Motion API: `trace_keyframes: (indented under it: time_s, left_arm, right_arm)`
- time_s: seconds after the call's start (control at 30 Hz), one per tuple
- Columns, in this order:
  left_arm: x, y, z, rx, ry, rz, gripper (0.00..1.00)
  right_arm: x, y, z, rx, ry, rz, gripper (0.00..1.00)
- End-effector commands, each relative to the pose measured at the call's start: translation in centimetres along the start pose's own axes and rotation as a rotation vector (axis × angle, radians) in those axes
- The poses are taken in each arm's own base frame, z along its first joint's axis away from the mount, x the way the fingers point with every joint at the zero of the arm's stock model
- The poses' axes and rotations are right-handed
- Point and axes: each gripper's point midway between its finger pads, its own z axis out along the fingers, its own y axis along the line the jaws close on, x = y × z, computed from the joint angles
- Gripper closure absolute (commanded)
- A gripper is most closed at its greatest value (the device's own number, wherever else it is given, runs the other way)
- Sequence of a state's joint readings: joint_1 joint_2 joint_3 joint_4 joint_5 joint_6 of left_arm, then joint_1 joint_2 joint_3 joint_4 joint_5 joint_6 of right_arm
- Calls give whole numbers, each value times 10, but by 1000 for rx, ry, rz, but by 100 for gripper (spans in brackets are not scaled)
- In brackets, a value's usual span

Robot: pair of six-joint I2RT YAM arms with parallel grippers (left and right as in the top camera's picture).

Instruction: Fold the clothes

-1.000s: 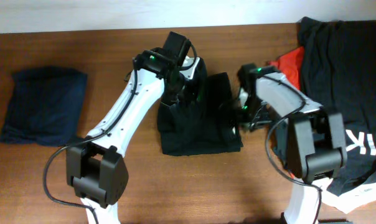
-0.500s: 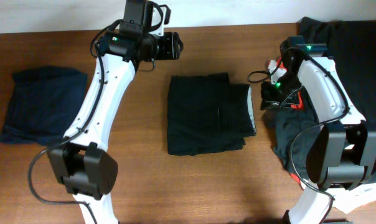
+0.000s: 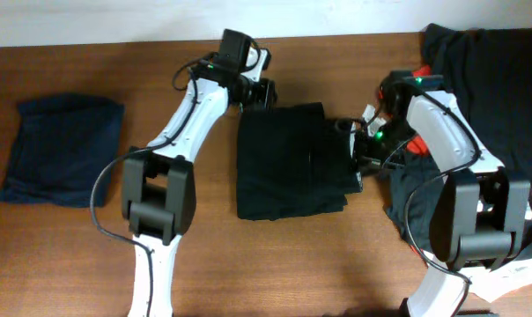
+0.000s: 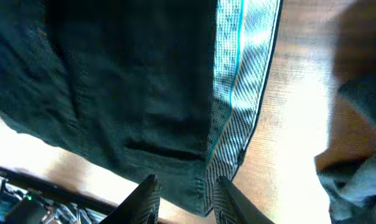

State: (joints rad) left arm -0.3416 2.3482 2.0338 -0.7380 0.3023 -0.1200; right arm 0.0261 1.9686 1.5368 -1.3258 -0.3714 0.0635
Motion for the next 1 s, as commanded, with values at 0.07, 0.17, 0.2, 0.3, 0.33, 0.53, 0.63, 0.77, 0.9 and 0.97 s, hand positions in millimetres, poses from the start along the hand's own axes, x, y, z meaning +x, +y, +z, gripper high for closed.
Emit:
trace_keyframes:
  time_s: [0.07, 0.17, 0.2, 0.3, 0.33, 0.53, 0.63, 0.77, 0.9, 0.97]
  left_arm:
    - [33, -7, 34, 1, 111, 54, 68]
    - [69, 22, 32, -152, 252, 38, 99]
    - [81, 34, 26, -222, 303, 34, 99]
    - [121, 73, -4, -389, 487, 0, 100]
    - [136, 84, -18, -394, 558, -45, 99]
    - [197, 57, -73, -181, 879, -337, 99]
    - [195, 60, -93, -186, 892, -376, 95]
    - [120, 74, -123, -187, 539, -345, 27]
    - [87, 47, -112, 29, 403, -146, 1]
    - [86, 42, -98, 102, 398, -112, 1]
  right_arm:
    - [8, -3, 17, -22, 0, 29, 64]
    - [13, -8, 31, -24, 14, 35, 69]
    - [12, -11, 34, -15, 7, 33, 76]
    - [2, -36, 35, 122, -38, 32, 91]
    - [0, -46, 33, 183, -52, 54, 91]
    - [-14, -55, 29, 234, -111, 44, 89]
    - [-5, -36, 19, 156, -74, 49, 90]
    - [-3, -21, 8, 93, -85, 41, 88]
    - [-3, -19, 8, 85, -84, 40, 87]
    - [-3, -19, 8, 85, -83, 44, 87]
